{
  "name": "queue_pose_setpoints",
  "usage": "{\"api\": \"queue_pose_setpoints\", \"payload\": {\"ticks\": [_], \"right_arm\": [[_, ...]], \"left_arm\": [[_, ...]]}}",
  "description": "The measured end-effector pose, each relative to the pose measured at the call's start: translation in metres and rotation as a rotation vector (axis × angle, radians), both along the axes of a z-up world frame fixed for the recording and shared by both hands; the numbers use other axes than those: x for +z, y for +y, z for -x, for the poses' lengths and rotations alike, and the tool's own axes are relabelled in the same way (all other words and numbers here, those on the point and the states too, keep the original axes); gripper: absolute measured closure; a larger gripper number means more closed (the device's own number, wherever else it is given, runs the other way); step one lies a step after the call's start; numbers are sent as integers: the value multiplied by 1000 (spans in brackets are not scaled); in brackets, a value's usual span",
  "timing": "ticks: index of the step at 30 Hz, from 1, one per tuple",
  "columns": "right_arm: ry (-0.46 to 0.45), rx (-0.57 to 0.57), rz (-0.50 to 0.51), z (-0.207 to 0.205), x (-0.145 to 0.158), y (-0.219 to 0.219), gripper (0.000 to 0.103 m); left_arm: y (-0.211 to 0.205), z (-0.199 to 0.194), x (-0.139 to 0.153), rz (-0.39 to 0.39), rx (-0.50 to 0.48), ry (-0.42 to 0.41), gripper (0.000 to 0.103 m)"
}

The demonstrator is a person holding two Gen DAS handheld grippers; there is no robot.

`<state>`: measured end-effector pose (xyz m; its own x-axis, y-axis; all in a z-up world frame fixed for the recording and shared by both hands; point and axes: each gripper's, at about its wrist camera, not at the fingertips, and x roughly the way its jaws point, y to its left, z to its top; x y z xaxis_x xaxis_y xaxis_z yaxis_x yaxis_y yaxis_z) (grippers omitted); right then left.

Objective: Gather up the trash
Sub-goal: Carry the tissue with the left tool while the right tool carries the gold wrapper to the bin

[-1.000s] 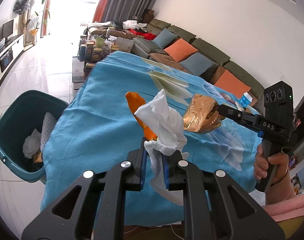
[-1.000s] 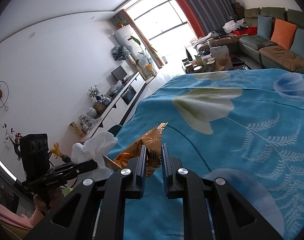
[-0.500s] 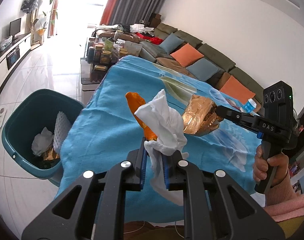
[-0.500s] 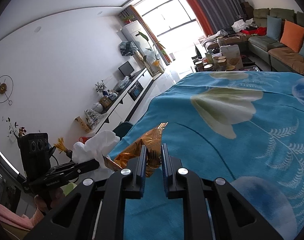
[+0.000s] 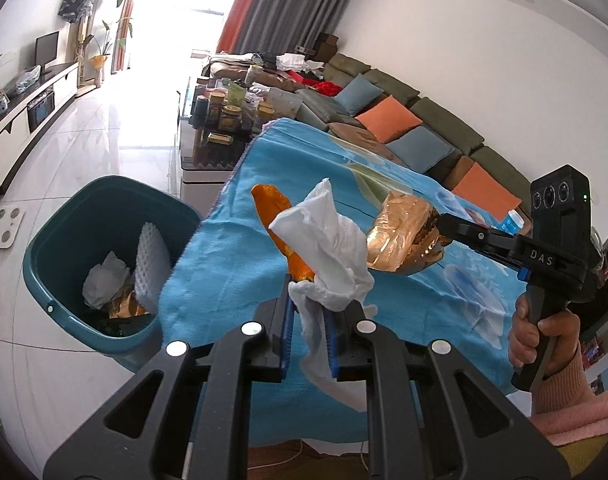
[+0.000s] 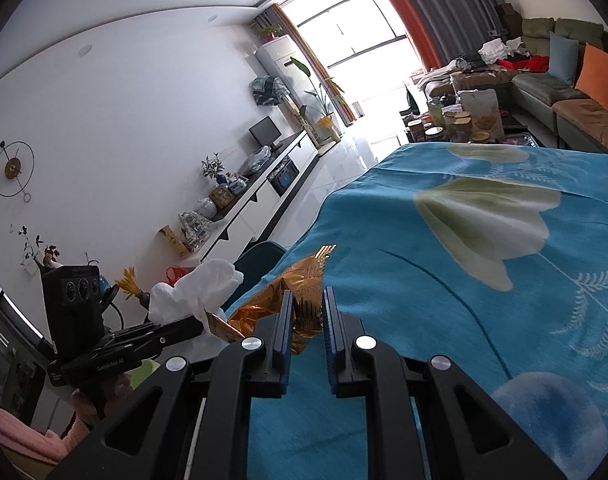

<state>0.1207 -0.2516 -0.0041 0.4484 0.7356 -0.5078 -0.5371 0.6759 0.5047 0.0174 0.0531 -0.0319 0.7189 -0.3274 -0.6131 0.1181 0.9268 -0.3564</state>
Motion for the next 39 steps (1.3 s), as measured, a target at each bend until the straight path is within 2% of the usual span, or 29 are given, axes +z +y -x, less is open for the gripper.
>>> {"api": "queue_pose_setpoints", "payload": {"ticks": [39], "right_arm": [[12, 108, 9, -16, 2, 46, 90]], "left_arm": [[58, 4, 0, 26, 134, -11, 89]]}}
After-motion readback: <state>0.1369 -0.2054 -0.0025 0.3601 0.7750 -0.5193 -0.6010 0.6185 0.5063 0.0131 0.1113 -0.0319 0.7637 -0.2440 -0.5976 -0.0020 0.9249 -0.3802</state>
